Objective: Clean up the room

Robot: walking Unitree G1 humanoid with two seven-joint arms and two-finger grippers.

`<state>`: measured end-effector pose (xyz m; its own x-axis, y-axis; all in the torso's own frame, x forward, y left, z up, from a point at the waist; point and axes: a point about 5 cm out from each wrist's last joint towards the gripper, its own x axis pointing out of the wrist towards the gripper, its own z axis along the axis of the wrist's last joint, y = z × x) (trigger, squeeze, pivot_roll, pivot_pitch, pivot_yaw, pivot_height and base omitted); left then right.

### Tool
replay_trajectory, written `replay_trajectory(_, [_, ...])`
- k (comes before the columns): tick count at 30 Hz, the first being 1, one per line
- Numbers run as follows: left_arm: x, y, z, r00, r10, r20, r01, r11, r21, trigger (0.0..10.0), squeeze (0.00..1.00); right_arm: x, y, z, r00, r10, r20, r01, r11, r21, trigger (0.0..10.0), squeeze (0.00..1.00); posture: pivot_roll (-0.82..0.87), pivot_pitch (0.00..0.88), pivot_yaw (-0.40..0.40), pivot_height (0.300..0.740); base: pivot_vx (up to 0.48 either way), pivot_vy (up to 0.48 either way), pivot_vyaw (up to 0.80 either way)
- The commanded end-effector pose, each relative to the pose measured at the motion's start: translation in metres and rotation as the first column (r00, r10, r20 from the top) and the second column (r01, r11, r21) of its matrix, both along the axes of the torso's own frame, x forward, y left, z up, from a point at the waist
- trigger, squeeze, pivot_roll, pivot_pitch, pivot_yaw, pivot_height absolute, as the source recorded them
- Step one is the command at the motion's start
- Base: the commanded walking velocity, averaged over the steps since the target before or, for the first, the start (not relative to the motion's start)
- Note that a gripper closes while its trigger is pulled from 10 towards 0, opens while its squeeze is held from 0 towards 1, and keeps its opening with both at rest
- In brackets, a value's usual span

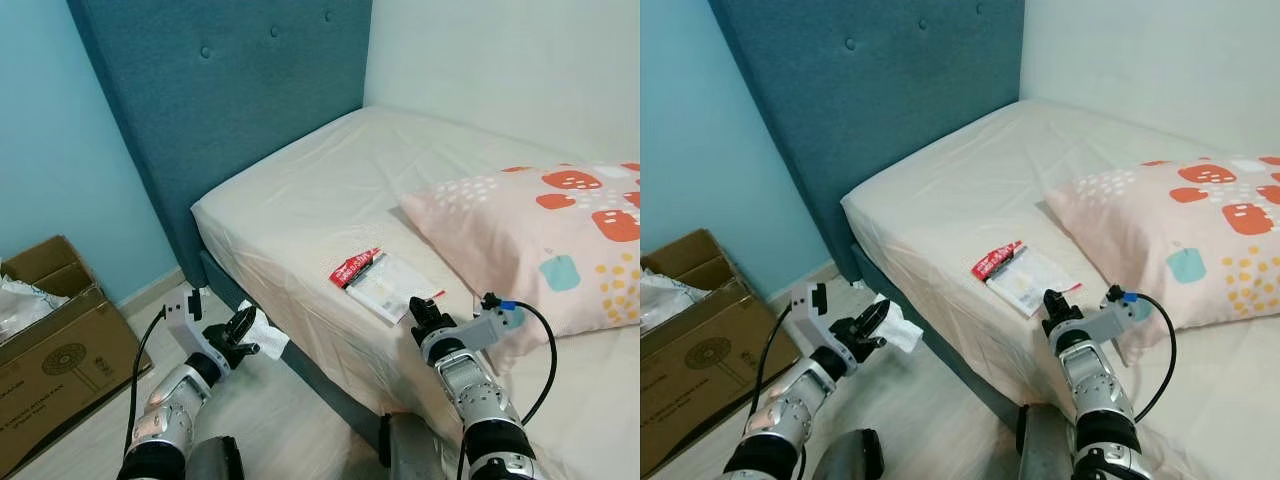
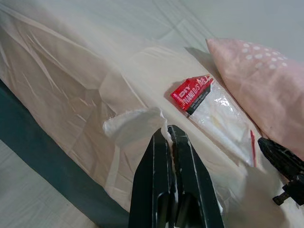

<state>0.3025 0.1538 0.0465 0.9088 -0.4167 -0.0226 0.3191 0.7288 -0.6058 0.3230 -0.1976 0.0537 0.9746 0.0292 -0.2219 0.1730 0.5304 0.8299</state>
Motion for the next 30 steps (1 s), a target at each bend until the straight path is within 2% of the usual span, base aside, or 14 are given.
replay_trajectory(1, [-0.002,-0.001,-0.003,1.000,0.000,-0.015,0.000,1.000,-0.003,10.0,0.00,0.000,-0.002,-0.002,1.000,-0.008,-0.011,0.008,1.000,-0.014,0.0,0.00,0.09,0.129,0.005,0.523,0.000,0.000,0.00])
replay_trajectory(10, [0.007,-0.006,0.004,1.000,0.013,0.005,-0.013,1.000,-0.019,10.0,0.00,-0.001,-0.013,-0.004,0.999,-0.032,-0.004,0.032,0.999,-0.040,0.0,0.00,0.08,0.098,-0.011,0.523,0.000,0.000,0.00])
replay_trajectory(13, [0.013,-0.009,0.008,1.000,0.017,0.014,-0.017,0.999,-0.027,10.0,0.00,0.004,-0.012,0.009,0.994,0.013,0.106,-0.011,1.000,-0.019,0.0,0.00,0.06,0.062,-0.025,0.523,0.000,0.000,0.00])
replay_trajectory(16, [0.017,-0.012,0.011,1.000,0.021,0.021,-0.020,0.999,-0.037,10.0,0.00,0.005,-0.010,0.016,0.985,0.066,0.159,-0.060,0.997,-0.041,0.0,0.00,0.06,0.050,-0.028,0.523,0.000,0.000,0.00])
replay_trajectory(21, [0.020,-0.018,0.013,0.999,0.019,0.028,-0.017,0.999,-0.048,10.0,0.00,0.003,-0.014,0.014,0.989,0.074,0.128,-0.061,0.993,-0.105,0.0,0.00,0.04,0.046,-0.029,0.523,0.000,0.000,0.00])
replay_trajectory(22, [0.020,-0.019,0.014,0.999,0.017,0.029,-0.015,0.999,-0.051,10.0,0.00,0.003,-0.017,0.012,0.993,0.064,0.104,-0.050,0.990,-0.131,10.0,0.00,0.04,0.047,-0.028,0.523,0.000,0.000,0.00])
replay_trajectory(23, [0.020,-0.019,0.014,0.999,0.017,0.029,-0.015,0.999,-0.051,10.0,0.00,0.003,-0.017,0.012,0.993,0.064,0.104,-0.050,0.990,-0.131,10.0,0.00,0.04,0.047,-0.028,0.523,0.000,0.000,0.00])
replay_trajectory(24, [0.020,-0.022,0.013,1.000,0.010,0.028,-0.008,0.999,-0.052,10.0,0.00,-0.001,-0.026,0.008,0.997,0.014,0.072,-0.002,0.985,-0.170,10.0,0.47,0.04,0.049,-0.027,0.523,0.000,0.000,0.00])
replay_trajectory(25, [0.019,-0.023,0.013,1.000,0.005,0.027,-0.004,0.999,-0.053,10.0,0.00,-0.004,-0.034,0.005,0.998,-0.030,0.050,0.039,0.979,-0.199,10.0,1.00,0.04,0.053,-0.024,0.523,0.000,0.000,0.00])
replay_trajectory(27, [0.019,-0.023,0.013,1.000,0.005,0.027,-0.004,0.999,-0.053,10.0,0.00,-0.004,-0.034,0.005,0.998,-0.030,0.050,0.039,0.979,-0.199,10.0,1.00,0.04,0.053,-0.024,0.523,0.000,0.000,0.00])
replay_trajectory(29, [0.016,-0.023,0.010,1.000,-0.003,0.022,0.004,0.999,-0.052,10.0,0.00,-0.014,-0.051,0.000,0.993,-0.119,0.019,0.120,0.960,-0.252,10.0,1.00,0.04,0.077,-0.020,0.523,0.000,0.000,0.00])
replay_trajectory(30, [0.016,-0.023,0.010,1.000,-0.003,0.022,0.004,0.999,-0.052,10.0,0.00,-0.014,-0.051,0.000,0.993,-0.119,0.019,0.120,0.960,-0.252,10.0,1.00,0.04,0.077,-0.020,0.523,0.000,0.000,0.00])
